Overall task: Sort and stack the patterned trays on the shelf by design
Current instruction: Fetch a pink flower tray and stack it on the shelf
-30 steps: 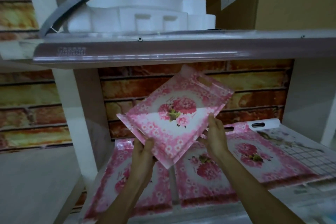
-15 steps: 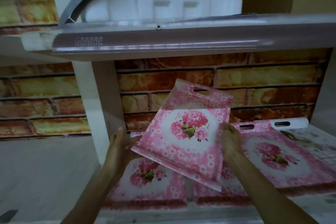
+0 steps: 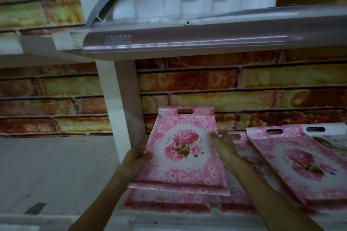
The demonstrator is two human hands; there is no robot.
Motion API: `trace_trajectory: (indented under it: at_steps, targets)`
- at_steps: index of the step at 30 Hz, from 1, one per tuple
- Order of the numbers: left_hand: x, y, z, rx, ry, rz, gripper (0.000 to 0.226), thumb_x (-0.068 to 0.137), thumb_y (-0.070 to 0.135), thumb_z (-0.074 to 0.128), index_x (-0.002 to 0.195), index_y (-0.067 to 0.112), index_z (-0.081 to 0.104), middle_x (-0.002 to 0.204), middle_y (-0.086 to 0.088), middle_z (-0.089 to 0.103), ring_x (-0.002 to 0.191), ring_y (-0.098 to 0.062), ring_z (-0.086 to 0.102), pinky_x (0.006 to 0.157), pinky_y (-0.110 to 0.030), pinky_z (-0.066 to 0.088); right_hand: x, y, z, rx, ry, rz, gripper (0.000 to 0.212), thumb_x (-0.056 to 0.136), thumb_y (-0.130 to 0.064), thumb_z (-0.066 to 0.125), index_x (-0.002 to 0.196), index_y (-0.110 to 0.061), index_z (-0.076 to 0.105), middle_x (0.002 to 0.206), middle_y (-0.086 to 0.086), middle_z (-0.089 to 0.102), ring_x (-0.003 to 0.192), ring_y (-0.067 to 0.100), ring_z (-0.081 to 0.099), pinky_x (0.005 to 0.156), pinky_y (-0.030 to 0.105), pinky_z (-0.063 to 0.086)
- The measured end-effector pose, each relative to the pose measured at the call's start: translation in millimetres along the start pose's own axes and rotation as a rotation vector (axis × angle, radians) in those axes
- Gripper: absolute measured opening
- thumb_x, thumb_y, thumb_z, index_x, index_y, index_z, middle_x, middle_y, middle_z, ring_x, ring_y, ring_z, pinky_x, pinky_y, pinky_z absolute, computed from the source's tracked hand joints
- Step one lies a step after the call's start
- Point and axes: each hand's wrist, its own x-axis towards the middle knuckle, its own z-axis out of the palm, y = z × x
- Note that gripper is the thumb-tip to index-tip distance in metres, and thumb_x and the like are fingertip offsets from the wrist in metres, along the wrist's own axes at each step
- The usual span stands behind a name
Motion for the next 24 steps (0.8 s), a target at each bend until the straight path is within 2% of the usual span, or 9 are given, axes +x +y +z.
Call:
trace_trajectory:
  at_steps: [2,4,7,10,12,15,17,19,24]
  targets:
    - [-2.0,-5.4,-3.6,0.038,0.013,-0.046,0.017,0.089,0.0,0.061,0.08,0.014,0.066,0.057,0.011,0.072,0.057,-0.007,0.069,0.053,-0.02,0.054,0.0,5.6,5.6,-0.058,-0.083,0.007,0.017,0.09,-0.015,0.055,0.105,-0.018,0.064,0.095,0.011,0.071,0.082,0.032,0.068,0.065,0.038,0.056]
    - [0.4,-14.3,-7.6,0.083,0.05,-0.088,0.016,0.087,0.004,0.065,0.077,0.016,0.064,0.058,0.009,0.072,0.061,-0.013,0.068,0.065,-0.033,0.059,-1.1,10.4,9.7,-0.164,-0.145,-0.006,0.021,0.087,-0.008,0.054,0.095,-0.024,0.065,0.089,0.005,0.072,0.079,0.03,0.071,0.064,0.04,0.061]
    - [1.3,-25.6,-14.4,0.187,0.068,-0.142,0.012,0.083,0.019,0.067,0.091,0.012,0.061,0.089,-0.006,0.072,0.083,-0.025,0.068,0.08,-0.041,0.056,-3.4,17.9,13.7,-0.358,-0.167,-0.048,0.019,0.086,-0.003,0.056,0.081,-0.018,0.066,0.074,-0.005,0.065,0.062,0.01,0.062,0.046,0.016,0.046]
    - [-0.1,-33.9,-17.4,0.341,0.076,-0.157,0.018,0.088,0.023,0.063,0.097,0.009,0.059,0.093,-0.005,0.065,0.088,-0.023,0.064,0.073,-0.033,0.053,-2.8,28.6,20.4,-0.527,-0.185,-0.072,0.024,0.085,-0.003,0.056,0.066,-0.017,0.06,0.066,-0.003,0.06,0.054,0.004,0.054,0.041,0.01,0.039]
    - [-0.6,-38.0,-18.5,0.391,0.076,-0.157,0.018,0.089,0.024,0.061,0.097,0.009,0.06,0.09,-0.003,0.063,0.083,-0.019,0.061,0.063,-0.028,0.048,-2.1,35.2,25.7,-0.593,-0.183,-0.067,0.012,0.087,-0.006,0.056,0.085,-0.008,0.067,0.078,0.005,0.069,0.06,0.012,0.064,0.051,0.022,0.054]
    - [0.7,-45.6,-20.7,0.445,0.082,-0.157,0.017,0.09,0.026,0.061,0.094,0.01,0.06,0.089,-0.003,0.064,0.08,-0.018,0.061,0.058,-0.024,0.045,1.7,46.1,32.6,-0.647,-0.197,-0.098,0.037,0.09,-0.013,0.057,0.126,-0.006,0.057,0.081,0.005,0.071,0.062,0.013,0.067,0.05,0.02,0.055]
    - [2.3,-48.2,-22.6,0.446,0.095,-0.155,0.016,0.089,0.028,0.062,0.092,0.012,0.061,0.088,-0.003,0.064,0.077,-0.016,0.061,0.054,-0.021,0.044,2.3,50.1,35.4,-0.684,-0.194,-0.128,0.049,0.09,-0.015,0.056,0.138,-0.008,0.045,0.075,0.003,0.069,0.057,0.011,0.064,0.046,0.02,0.054]
    - [4.0,-50.2,-22.9,0.441,0.086,-0.158,0.015,0.089,0.028,0.063,0.09,0.013,0.061,0.085,0.0,0.064,0.074,-0.013,0.06,0.052,-0.019,0.043,3.6,54.5,36.8,-0.709,-0.191,-0.147,0.051,0.09,-0.015,0.056,0.139,-0.012,0.041,0.067,0.0,0.064,0.05,0.008,0.059,0.043,0.019,0.051]
    - [8.1,-56.6,-18.8,0.519,0.079,-0.119,0.017,0.087,0.025,0.066,0.083,0.01,0.06,0.08,0.001,0.062,0.067,-0.006,0.054,0.049,-0.014,0.035,10.1,62.1,38.3,-0.829,-0.151,-0.13,0.015,0.089,-0.015,0.056,0.103,-0.009,0.055,0.07,0.005,0.056,0.049,0.012,0.053,0.042,0.024,0.048]
